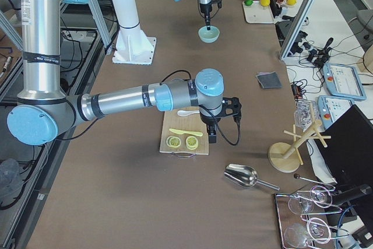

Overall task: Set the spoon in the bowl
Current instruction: 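Push the pale green bowl toward the table center with the left gripper, then withdraw the left gripper while the right gripper reaches to the white spoon, then grasp the white spoon handle with the right gripper and lift it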

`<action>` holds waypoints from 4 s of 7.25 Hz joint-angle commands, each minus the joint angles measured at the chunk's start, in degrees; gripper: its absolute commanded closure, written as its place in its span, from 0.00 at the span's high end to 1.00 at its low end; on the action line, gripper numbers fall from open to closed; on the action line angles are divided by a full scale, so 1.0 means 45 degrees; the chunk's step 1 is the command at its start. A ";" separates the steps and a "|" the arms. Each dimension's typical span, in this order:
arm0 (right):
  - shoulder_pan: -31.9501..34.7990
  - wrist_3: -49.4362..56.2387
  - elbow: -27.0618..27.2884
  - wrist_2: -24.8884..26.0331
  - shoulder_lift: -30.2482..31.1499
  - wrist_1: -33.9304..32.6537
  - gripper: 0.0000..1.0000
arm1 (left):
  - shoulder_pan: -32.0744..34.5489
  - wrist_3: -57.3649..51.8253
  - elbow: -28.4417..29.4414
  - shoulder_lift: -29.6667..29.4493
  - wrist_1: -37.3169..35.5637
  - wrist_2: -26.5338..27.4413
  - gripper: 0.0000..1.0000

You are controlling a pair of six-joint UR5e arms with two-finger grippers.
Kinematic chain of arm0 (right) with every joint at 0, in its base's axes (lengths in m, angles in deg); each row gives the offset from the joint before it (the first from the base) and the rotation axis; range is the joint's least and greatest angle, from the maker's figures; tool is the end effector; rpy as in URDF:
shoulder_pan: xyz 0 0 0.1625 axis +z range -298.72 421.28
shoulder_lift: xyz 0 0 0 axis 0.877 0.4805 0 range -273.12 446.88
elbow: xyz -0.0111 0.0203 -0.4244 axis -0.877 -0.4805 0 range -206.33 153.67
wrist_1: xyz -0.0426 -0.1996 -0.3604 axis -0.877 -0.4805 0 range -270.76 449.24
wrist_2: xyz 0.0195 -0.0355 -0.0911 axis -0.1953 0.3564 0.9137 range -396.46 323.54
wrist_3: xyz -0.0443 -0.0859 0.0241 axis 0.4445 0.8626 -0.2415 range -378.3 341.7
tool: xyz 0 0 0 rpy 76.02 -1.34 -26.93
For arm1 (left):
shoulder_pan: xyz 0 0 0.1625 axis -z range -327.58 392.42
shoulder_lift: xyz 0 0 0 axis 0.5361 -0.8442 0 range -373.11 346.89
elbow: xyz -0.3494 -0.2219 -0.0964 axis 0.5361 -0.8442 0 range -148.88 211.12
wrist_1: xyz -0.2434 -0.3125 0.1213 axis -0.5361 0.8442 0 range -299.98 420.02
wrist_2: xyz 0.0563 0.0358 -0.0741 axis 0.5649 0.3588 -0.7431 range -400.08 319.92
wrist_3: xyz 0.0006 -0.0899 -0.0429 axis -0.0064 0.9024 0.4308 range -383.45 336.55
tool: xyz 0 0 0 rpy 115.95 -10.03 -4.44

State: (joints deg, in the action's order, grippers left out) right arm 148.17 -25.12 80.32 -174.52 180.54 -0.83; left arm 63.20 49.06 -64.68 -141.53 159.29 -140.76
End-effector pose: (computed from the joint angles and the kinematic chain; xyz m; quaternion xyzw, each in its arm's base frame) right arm 0.0337 -0.4695 0.5411 0.0674 -0.4120 -0.0165 0.9085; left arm 0.5281 -0.4483 0.2000 0.1074 0.4429 -0.0612 0.8880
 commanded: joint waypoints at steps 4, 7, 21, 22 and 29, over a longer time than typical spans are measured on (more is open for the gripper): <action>-0.0109 -0.0223 0.0011 -0.0568 0.0086 0.0014 1.00 | -0.0433 0.0412 0.1249 -0.0055 0.1456 0.0459 0.27; -0.0593 -0.0804 0.0204 -0.0667 -0.0128 0.0033 1.00 | -0.0085 0.0392 0.0180 -0.0056 0.1398 0.0304 0.84; -0.8174 -0.7333 -0.2001 0.2807 -0.0480 0.7162 0.90 | 0.3473 -0.1561 -0.1544 0.3011 0.3389 -0.0439 0.98; -0.8427 -0.7333 -0.2001 0.3138 -0.0441 0.7124 0.90 | 0.3473 -0.1561 -0.1583 0.3011 0.3389 -0.0458 0.98; -0.8100 -0.7215 -0.1845 0.2830 -0.0538 0.7123 0.00 | 0.3473 -0.1561 -0.1563 0.3011 0.3389 -0.0615 0.98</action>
State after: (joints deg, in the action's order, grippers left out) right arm 110.69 -57.71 71.73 -161.33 178.27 31.30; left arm 78.82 42.03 -71.72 -127.98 174.54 -143.52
